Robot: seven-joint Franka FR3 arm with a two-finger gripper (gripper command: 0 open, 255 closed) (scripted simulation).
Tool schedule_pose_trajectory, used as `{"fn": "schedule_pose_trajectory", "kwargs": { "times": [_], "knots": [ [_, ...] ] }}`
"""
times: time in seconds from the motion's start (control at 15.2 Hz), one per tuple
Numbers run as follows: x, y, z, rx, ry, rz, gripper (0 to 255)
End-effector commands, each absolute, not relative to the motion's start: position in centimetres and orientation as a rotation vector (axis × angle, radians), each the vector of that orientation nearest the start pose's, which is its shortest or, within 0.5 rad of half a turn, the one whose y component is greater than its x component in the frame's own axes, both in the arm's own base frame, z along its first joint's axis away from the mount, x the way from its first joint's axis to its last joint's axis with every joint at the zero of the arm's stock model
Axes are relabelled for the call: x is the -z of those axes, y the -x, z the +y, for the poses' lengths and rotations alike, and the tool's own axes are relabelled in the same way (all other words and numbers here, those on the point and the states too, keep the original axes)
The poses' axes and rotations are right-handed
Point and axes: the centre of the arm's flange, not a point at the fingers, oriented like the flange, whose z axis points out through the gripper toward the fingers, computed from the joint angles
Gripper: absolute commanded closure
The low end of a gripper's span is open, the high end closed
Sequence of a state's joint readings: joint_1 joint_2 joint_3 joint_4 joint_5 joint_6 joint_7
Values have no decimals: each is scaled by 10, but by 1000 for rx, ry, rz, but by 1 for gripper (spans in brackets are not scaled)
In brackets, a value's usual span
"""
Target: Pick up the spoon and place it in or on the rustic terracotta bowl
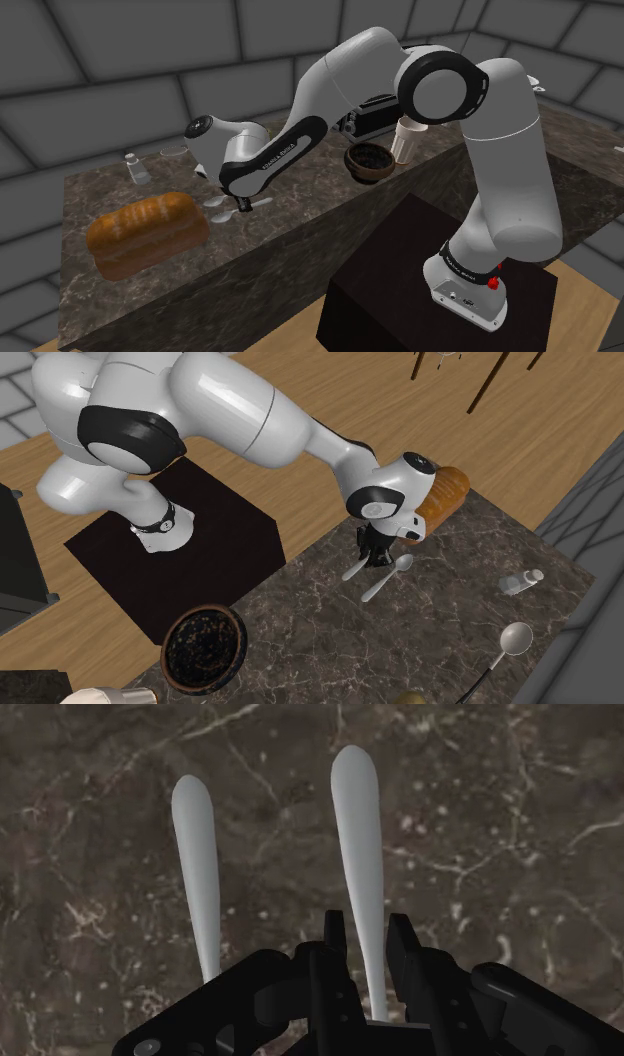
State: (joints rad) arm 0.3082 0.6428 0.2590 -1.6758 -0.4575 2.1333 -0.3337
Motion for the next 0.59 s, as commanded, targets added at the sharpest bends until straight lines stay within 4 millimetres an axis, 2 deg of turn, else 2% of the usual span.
{"fn": "schedule_pose_trajectory", "kwargs": {
  "times": [0.0,0.2,0.53],
  "knots": [
    [-227,-579,326,-208,2828,-1812,255],
    [-227,-579,326,-208,2828,-1812,255],
    [-253,-579,326,-208,2828,-1812,255]
  ]
}}
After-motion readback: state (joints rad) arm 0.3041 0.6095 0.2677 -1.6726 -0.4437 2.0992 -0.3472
